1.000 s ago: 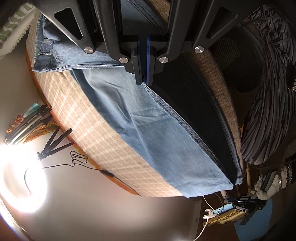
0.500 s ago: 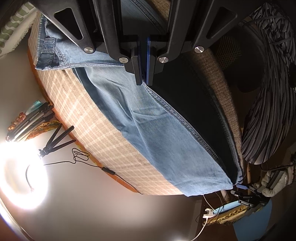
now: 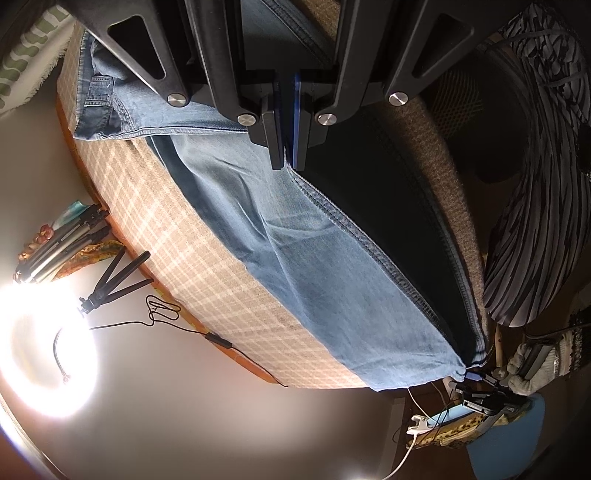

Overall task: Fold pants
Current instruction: 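Lower the folded edge onto the jeans and open both grippers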

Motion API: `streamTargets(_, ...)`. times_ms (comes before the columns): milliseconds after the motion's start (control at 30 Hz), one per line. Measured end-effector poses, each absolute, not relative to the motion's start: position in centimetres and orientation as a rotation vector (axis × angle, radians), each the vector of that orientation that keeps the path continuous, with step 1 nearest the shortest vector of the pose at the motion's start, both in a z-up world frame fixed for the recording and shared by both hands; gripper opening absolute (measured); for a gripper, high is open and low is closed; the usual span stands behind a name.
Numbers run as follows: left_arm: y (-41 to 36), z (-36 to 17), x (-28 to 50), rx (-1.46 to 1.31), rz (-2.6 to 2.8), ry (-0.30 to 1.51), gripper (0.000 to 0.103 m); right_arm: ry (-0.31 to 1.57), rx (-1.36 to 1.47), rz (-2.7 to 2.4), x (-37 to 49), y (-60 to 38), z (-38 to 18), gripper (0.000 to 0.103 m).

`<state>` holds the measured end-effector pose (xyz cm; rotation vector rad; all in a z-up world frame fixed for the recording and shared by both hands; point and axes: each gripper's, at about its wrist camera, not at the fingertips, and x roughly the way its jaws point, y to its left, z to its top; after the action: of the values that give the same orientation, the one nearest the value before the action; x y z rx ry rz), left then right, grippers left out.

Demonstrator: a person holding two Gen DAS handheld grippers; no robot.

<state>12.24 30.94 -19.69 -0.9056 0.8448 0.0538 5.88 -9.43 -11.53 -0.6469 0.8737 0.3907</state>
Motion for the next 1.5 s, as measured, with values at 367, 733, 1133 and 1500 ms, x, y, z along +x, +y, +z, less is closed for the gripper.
streamTargets(367,31.1,-14.9,10.6,-0.855,-0.011,0.678,0.005,0.824,-0.654,0.357,5.5,-9.4,-9.8,0.002)
streamTargets(733,31.0,-20.0,9.0,-0.821,0.049,0.791,0.005,0.958,-0.696,0.44,4.0,-8.8,-14.4,0.002)
streamTargets(1133,30.4,-19.2,8.6,-0.687,0.042,0.86,0.008,1.043,-0.623,0.478,4.5,-10.1,-15.3,0.0)
streamTargets(1500,29.3,-13.4,8.3,-0.536,0.032,0.857,0.014,0.977,-0.376,0.385,4.1,-13.4,-12.4,0.028)
